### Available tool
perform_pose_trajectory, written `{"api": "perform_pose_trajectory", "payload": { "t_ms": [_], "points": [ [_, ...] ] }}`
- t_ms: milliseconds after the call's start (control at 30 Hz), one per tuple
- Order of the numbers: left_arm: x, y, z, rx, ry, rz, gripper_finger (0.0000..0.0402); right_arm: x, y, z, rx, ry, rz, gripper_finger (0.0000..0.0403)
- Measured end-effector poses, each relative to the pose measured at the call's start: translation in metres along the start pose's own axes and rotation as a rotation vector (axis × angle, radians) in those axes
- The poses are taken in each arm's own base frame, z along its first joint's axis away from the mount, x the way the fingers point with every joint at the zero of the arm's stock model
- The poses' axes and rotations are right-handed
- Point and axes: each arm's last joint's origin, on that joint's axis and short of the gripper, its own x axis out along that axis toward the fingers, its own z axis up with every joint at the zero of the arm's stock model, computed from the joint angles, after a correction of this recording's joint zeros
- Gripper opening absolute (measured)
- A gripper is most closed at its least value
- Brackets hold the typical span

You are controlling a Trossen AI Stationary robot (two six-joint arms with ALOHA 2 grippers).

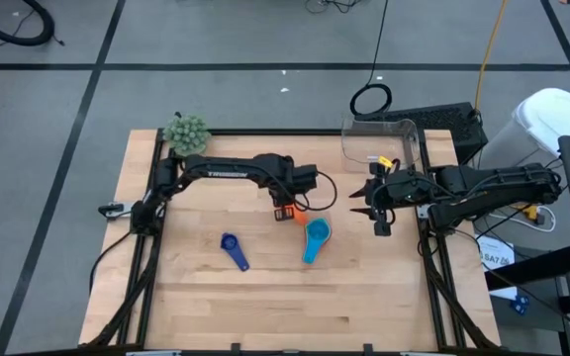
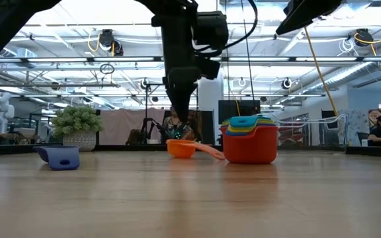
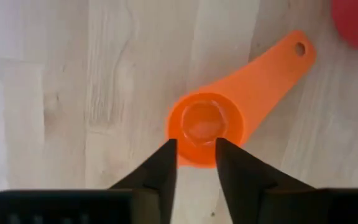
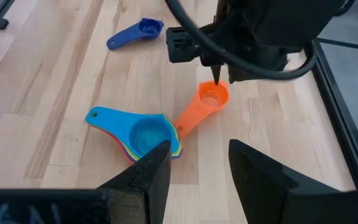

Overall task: Nest measuring cups in basket
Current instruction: Stack the orange measuring cup on top of the light blue measuring cup

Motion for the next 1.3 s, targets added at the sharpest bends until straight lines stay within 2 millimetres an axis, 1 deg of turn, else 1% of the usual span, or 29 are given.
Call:
{"api": "perform_pose_trajectory", "payload": {
  "t_ms": [133,367,467,533,667,733,933,1033,1133,1200,1233,1300],
  "points": [
    [0.001,-0.007,0.0,0.083,0.002,-0.007,0.0156,0.0,0.0,-0.001,0.001,0.014,0.001,0.0153],
    [-0.003,-0.034,-0.001,0.223,-0.006,-0.098,0.0198,0.0,0.0,-0.004,0.024,0.042,0.002,0.0153],
    [0.003,-0.041,-0.005,0.247,0.011,-0.095,0.0208,0.0,0.0,-0.005,0.038,0.049,0.002,0.0153],
    [0.011,-0.041,-0.011,0.248,0.042,-0.096,0.0211,0.0,0.0,-0.005,0.041,0.051,0.003,0.0153],
    [0.034,-0.039,-0.02,0.239,0.063,-0.082,0.0212,0.0,0.0,-0.005,0.041,0.052,0.003,0.0153],
    [0.041,-0.038,-0.021,0.23,0.047,-0.064,0.0212,0.0,0.0,-0.005,0.041,0.052,0.002,0.0153],
    [0.044,-0.037,-0.017,0.224,0.0,-0.028,0.0212,0.0,0.0,-0.005,0.04,0.052,0.002,0.0153],
    [0.044,-0.035,-0.017,0.221,0.0,-0.028,0.0212,0.0,0.0,-0.005,0.039,0.052,0.002,0.0153],
    [0.048,-0.033,-0.018,0.232,0.01,-0.042,0.0211,0.0,0.0,-0.005,0.045,0.052,0.002,0.0153],
    [0.052,-0.033,-0.021,0.24,0.031,-0.047,0.0197,0.0,0.0,-0.005,0.048,0.055,0.002,0.0153],
    [0.053,-0.033,-0.022,0.245,0.031,-0.047,0.0181,0.0,0.0,-0.006,0.048,0.058,0.002,0.0153],
    [0.056,-0.033,-0.023,0.258,0.032,-0.047,0.0132,0.0,0.0,-0.006,0.049,0.063,0.002,0.0153]
  ]
}}
